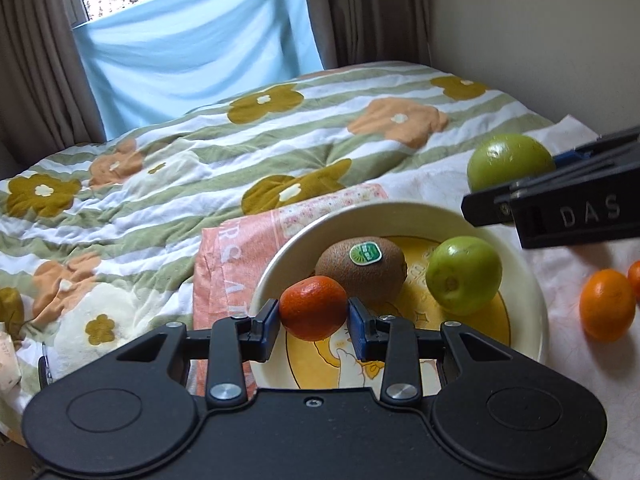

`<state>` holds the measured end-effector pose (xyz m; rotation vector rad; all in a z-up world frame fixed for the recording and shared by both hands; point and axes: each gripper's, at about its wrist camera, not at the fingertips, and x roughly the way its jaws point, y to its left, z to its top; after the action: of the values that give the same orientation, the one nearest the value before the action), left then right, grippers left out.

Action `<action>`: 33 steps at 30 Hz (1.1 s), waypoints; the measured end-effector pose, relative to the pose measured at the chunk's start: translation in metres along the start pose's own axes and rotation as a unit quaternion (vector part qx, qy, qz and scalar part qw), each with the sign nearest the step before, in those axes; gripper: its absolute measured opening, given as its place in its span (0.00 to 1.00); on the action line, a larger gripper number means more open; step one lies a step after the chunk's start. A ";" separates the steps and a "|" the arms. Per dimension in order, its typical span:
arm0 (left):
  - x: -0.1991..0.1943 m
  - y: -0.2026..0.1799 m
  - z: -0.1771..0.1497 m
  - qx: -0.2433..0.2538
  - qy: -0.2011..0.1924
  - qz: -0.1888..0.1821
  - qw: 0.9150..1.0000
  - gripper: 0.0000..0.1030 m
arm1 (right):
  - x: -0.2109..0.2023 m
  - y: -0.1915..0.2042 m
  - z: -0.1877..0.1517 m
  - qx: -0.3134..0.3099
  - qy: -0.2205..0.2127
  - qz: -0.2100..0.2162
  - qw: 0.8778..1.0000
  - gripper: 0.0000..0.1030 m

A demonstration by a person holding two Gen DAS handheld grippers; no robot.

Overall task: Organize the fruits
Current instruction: 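Carry the tangerine and green apple over the plate with both tools, then open both tools to release the tangerine and green apple onto the plate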

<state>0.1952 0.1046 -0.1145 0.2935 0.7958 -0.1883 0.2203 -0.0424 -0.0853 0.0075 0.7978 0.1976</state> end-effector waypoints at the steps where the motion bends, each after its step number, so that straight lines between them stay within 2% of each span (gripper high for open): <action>1: 0.003 -0.001 -0.001 0.006 0.001 0.000 1.000 0.39 | 0.002 0.000 0.000 0.001 0.001 -0.001 1.000 0.69; 6: 0.014 -0.001 -0.004 0.022 0.006 -0.004 1.000 0.39 | 0.009 0.000 0.000 0.000 0.005 0.000 1.000 0.69; 8: 0.014 0.001 -0.004 0.024 0.001 -0.008 1.000 0.55 | 0.010 0.000 0.001 0.001 0.005 -0.001 1.000 0.69; 9: 0.014 0.001 -0.004 0.024 -0.003 -0.008 1.000 0.75 | 0.011 0.000 0.001 0.001 0.006 -0.001 1.000 0.69; 10: 0.012 0.001 -0.004 0.025 -0.009 -0.005 1.000 0.84 | 0.012 -0.001 0.002 0.001 0.006 -0.001 1.000 0.69; 17: -0.004 0.005 -0.004 0.018 -0.018 0.006 1.000 0.85 | 0.019 -0.002 0.007 -0.014 0.012 0.019 1.000 0.69; 22: -0.018 0.006 -0.004 0.003 -0.024 0.015 1.000 0.91 | 0.030 0.004 0.014 -0.043 0.015 0.036 0.998 0.69; 33: -0.031 0.005 -0.003 -0.040 -0.023 0.028 0.999 0.92 | 0.061 0.014 0.019 -0.075 0.029 0.067 0.995 0.69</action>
<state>0.1734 0.1122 -0.0936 0.2345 0.7477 -0.1095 0.2724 -0.0170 -0.1142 -0.0862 0.8388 0.3858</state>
